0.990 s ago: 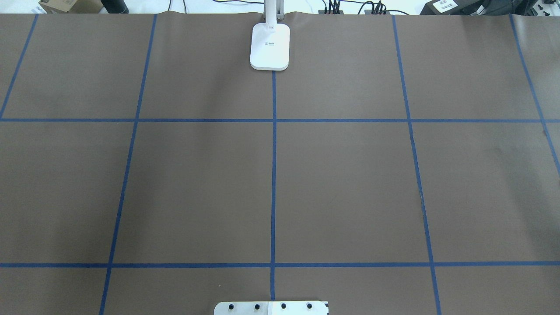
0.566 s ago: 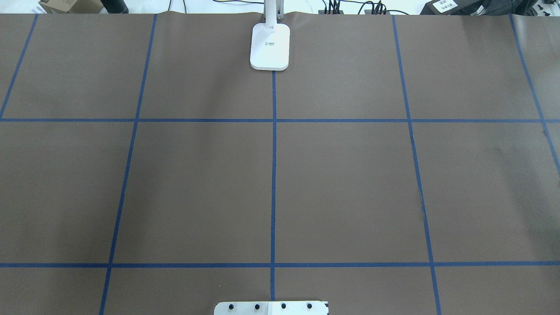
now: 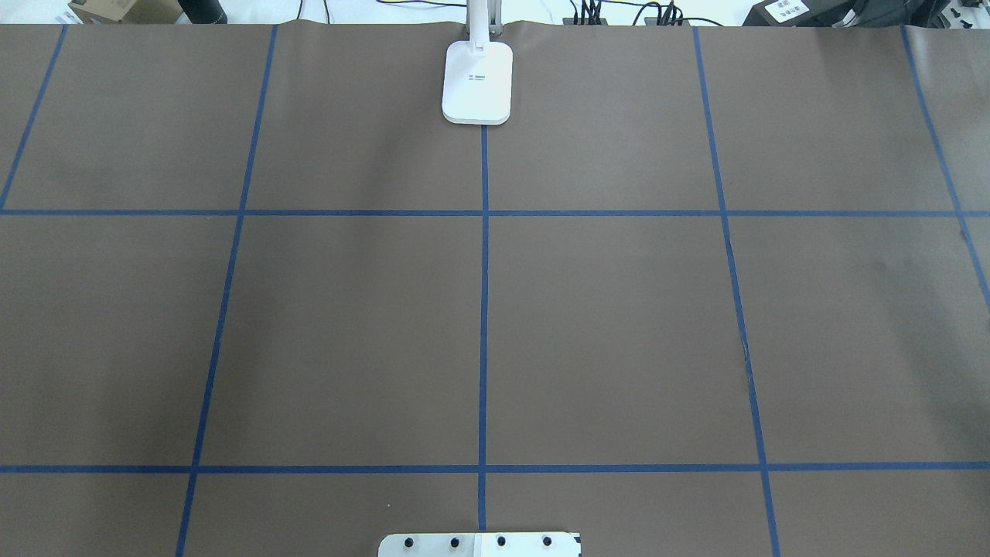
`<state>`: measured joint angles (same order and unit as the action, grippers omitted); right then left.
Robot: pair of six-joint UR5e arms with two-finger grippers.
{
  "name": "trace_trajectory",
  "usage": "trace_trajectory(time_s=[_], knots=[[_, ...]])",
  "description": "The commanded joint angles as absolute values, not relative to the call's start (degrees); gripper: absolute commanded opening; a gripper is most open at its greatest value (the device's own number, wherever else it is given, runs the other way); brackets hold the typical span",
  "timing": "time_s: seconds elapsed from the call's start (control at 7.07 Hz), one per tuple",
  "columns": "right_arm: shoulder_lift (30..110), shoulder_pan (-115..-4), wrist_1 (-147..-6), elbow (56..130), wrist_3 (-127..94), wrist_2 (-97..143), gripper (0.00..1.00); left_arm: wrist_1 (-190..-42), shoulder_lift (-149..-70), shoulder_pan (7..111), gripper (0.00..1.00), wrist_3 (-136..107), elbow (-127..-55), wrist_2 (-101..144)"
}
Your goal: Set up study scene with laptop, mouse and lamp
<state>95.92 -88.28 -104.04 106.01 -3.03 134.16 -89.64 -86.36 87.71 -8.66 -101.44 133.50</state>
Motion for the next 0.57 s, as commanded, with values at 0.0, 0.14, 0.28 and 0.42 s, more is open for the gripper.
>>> trace_trajectory(time_s=[0.0,0.14,0.28,0.42], knots=[[95.89,-88.59,-103.97,106.61,-3.08,134.21,1.00,-89.56,-86.49,87.80,1.00,-10.53,-99.24,133.51],[95.80,-88.68,-103.97,106.96,-3.08,133.95,1.00,-89.30,-85.88,88.15,1.00,-10.81,-99.23,133.42],[95.63,-88.68,-103.97,106.79,-3.16,133.95,1.00,-88.95,-85.78,89.02,1.00,-14.12,-99.32,133.42],[95.63,-88.68,-104.06,107.05,-3.16,134.55,1.00,-88.77,-85.78,90.16,1.00,-18.50,-99.49,133.42]])
